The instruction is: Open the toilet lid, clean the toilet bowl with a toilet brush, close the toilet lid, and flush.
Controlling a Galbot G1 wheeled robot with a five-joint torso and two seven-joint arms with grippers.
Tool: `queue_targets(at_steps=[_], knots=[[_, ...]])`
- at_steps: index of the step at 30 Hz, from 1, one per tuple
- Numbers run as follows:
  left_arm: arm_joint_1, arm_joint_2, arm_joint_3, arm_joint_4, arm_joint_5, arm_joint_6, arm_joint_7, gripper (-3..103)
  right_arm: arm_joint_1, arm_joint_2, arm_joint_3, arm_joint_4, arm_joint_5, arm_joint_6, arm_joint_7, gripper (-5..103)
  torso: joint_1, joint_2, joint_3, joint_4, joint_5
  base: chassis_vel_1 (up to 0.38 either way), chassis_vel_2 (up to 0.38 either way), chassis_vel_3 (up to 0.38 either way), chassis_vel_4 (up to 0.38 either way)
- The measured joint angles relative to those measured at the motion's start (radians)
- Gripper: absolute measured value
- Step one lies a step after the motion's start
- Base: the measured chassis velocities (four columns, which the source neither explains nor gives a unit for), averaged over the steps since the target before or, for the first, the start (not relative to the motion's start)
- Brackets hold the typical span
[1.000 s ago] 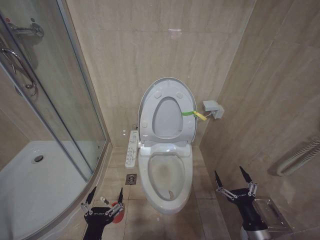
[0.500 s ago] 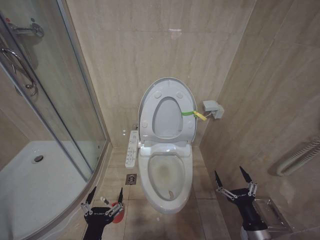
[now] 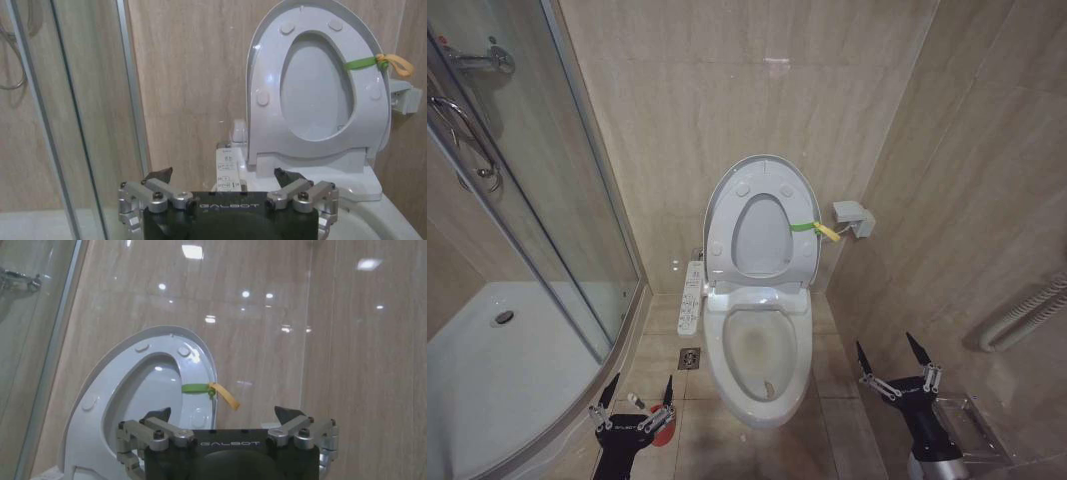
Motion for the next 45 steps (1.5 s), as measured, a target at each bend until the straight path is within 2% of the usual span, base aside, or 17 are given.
queue_targets(at_steps=[6, 9, 10, 14, 17, 27, 31, 35, 39, 40, 42, 44, 45], knots=[[-0.087, -0.016, 0.002, 0.090, -0.023, 0.007, 0.002, 100, 0.000, 0.000, 0.000, 0.000, 0.000, 0.000, 0.000, 100, 0.000, 0.000, 0.000, 0.0000, 0.0000, 0.000, 0.000, 0.000, 0.000], [-0.216, -0.040, 0.009, 0.220, -0.058, 0.020, 0.008, 100, 0.000, 0.000, 0.000, 0.000, 0.000, 0.000, 0.000, 100, 0.000, 0.000, 0.000, -0.0001, -0.0002, 0.000, 0.000, 0.000, 0.000], [-0.216, -0.040, 0.009, 0.220, -0.058, 0.020, 0.008, 100, 0.000, 0.000, 0.000, 0.000, 0.000, 0.000, 0.000, 100, 0.000, 0.000, 0.000, -0.0001, -0.0002, 0.000, 0.000, 0.000, 0.000], [-0.352, -0.065, 0.017, 0.360, -0.096, 0.034, 0.013, 100, 0.000, 0.000, 0.000, 0.000, 0.000, 0.000, 0.000, 100, 0.000, 0.000, 0.000, 0.0000, 0.0000, 0.000, 0.000, 0.000, 0.000], [-0.388, -0.072, 0.015, 0.390, -0.117, 0.020, 0.003, 100, 0.000, 0.000, 0.000, 0.000, 0.000, 0.000, 0.000, 100, 0.000, 0.000, 0.000, -0.0006, -0.0003, 0.000, 0.000, 0.000, 0.000], [-0.282, -0.077, 0.019, 0.341, -0.069, 0.005, -0.013, 100, 0.000, 0.000, 0.000, 0.000, 0.000, 0.000, 0.000, 100, 0.000, 0.000, 0.000, 0.0000, 0.0000, 0.000, 0.000, 0.000, 0.000], [-0.261, -0.077, 0.007, 0.357, -0.062, -0.013, -0.059, 100, 0.000, 0.000, 0.000, 0.000, 0.000, 0.000, 0.000, 100, 0.000, 0.000, 0.000, 0.0000, 0.0000, 0.000, 0.000, 0.000, 0.000], [-0.249, -0.072, -0.027, 0.421, -0.059, -0.027, -0.123, 102, 0.000, 0.000, 0.000, 0.000, 0.000, 0.000, 0.000, 100, 0.000, 0.000, 0.000, 0.0000, 0.0000, 0.000, 0.000, 0.000, 0.000], [-0.247, -0.065, -0.047, 0.485, -0.062, -0.054, -0.156, 102, 0.000, 0.000, 0.000, 0.000, 0.000, 0.000, 0.000, 100, 0.000, 0.000, 0.000, 0.0000, -0.0001, 0.000, 0.000, 0.000, 0.000], [-0.245, -0.066, -0.049, 0.503, -0.062, -0.063, -0.164, 98, 0.000, 0.000, 0.000, 0.000, 0.000, 0.000, 0.000, 100, 0.000, 0.000, 0.000, 0.0000, -0.0001, 0.000, 0.000, 0.000, 0.000], [-0.245, -0.067, -0.048, 0.521, -0.062, -0.071, -0.170, 98, 0.000, 0.000, 0.000, 0.000, 0.000, 0.000, 0.000, 100, 0.000, 0.000, 0.000, 0.0000, 0.0000, 0.000, 0.000, 0.000, 0.000], [-0.246, -0.071, -0.049, 0.556, -0.063, -0.091, -0.178, 98, 0.000, 0.000, 0.000, 0.000, 0.000, 0.000, 0.000, 100, 0.000, 0.000, 0.000, 0.0000, -0.0001, 0.000, 0.000, 0.000, 0.000], [-0.260, -0.071, -0.059, 0.629, -0.093, -0.143, -0.177, 98, 0.000, 0.000, 0.000, 0.000, 0.000, 0.000, 0.000, 100, 0.000, 0.000, 0.000, 0.0000, -0.0002, 0.000, 0.000, 0.000, 0.000]])
